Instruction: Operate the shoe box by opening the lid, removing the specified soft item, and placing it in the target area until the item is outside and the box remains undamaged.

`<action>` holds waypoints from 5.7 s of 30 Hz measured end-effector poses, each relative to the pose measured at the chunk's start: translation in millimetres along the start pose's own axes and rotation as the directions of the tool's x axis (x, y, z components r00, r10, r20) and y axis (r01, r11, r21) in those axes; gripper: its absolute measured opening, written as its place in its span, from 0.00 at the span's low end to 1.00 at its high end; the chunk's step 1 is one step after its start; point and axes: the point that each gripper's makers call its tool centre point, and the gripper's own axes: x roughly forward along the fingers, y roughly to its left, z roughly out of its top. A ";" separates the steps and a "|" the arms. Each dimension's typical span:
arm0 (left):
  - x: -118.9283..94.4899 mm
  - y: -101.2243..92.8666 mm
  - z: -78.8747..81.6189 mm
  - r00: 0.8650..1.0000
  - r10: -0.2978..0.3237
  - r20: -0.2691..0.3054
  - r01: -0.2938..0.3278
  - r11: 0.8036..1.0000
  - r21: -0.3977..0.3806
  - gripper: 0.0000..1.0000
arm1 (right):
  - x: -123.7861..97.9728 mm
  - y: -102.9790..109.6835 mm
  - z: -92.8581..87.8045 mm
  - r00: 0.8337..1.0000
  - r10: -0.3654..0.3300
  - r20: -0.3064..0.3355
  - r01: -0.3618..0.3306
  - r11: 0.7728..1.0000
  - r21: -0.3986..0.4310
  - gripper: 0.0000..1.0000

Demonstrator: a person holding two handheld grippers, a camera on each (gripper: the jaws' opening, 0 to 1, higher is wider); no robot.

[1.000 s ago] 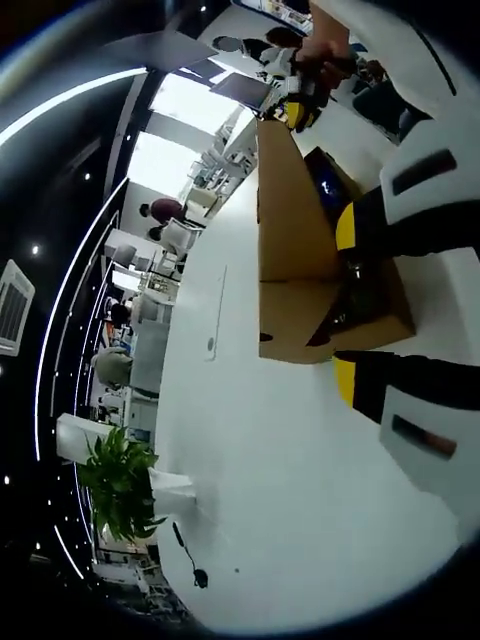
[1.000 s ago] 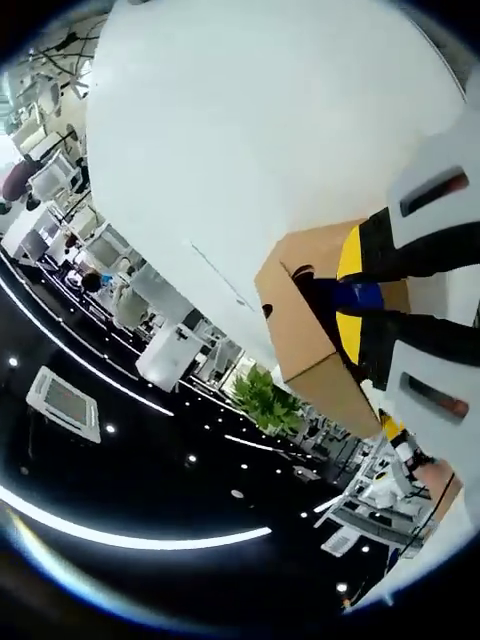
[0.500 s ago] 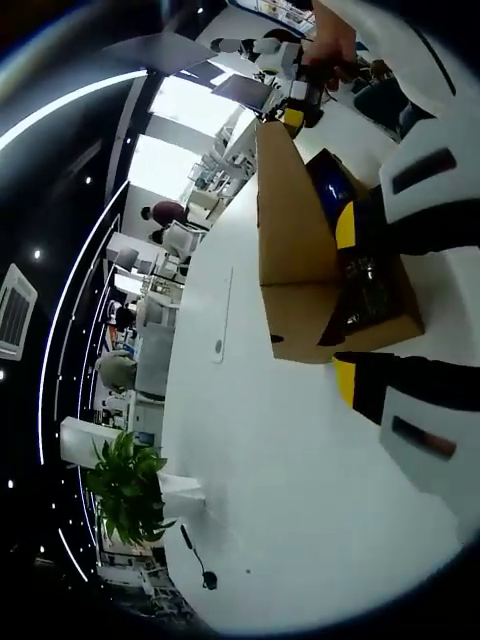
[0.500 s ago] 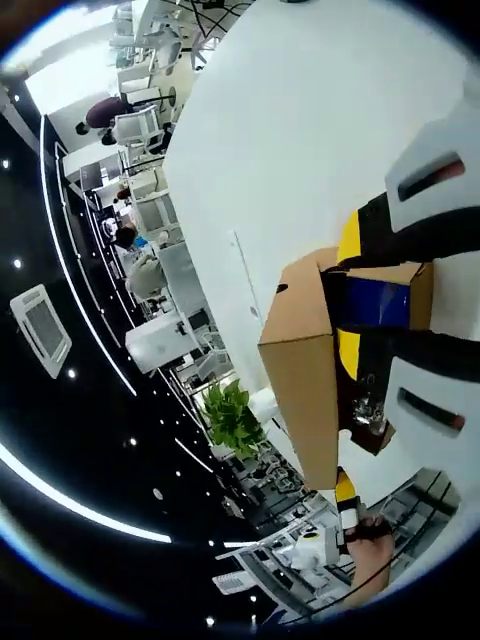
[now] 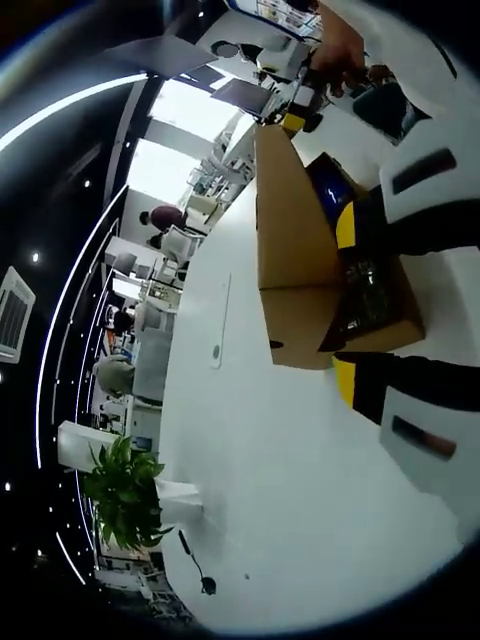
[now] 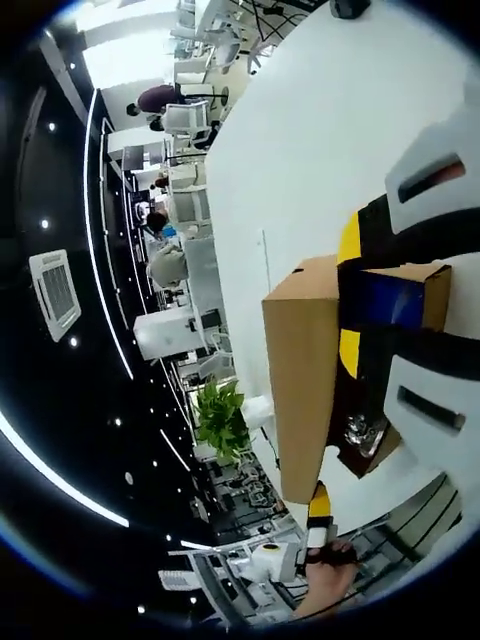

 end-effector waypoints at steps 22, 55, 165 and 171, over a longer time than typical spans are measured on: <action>-5.3 -11.7 -22.8 0.994 -0.067 -0.091 0.067 0.998 0.001 0.42 | 15.2 -2.4 28.2 0.996 -0.073 0.042 0.080 0.981 -0.177 0.13; 5.4 -39.7 -42.0 0.960 -0.194 -0.203 0.234 0.952 0.198 0.49 | 35.4 -10.8 69.4 0.989 -0.122 0.083 0.137 0.966 -0.220 0.02; 15.1 -34.3 -107.4 0.734 -0.194 -0.650 0.661 0.423 0.620 0.02 | 45.4 -23.1 79.7 0.971 -0.201 -0.132 0.183 0.974 -0.137 0.00; 15.1 -33.9 -108.1 0.753 -0.166 -0.637 0.643 0.392 0.658 0.02 | 54.8 -26.0 83.7 0.972 -0.192 -0.132 0.171 0.973 -0.158 0.00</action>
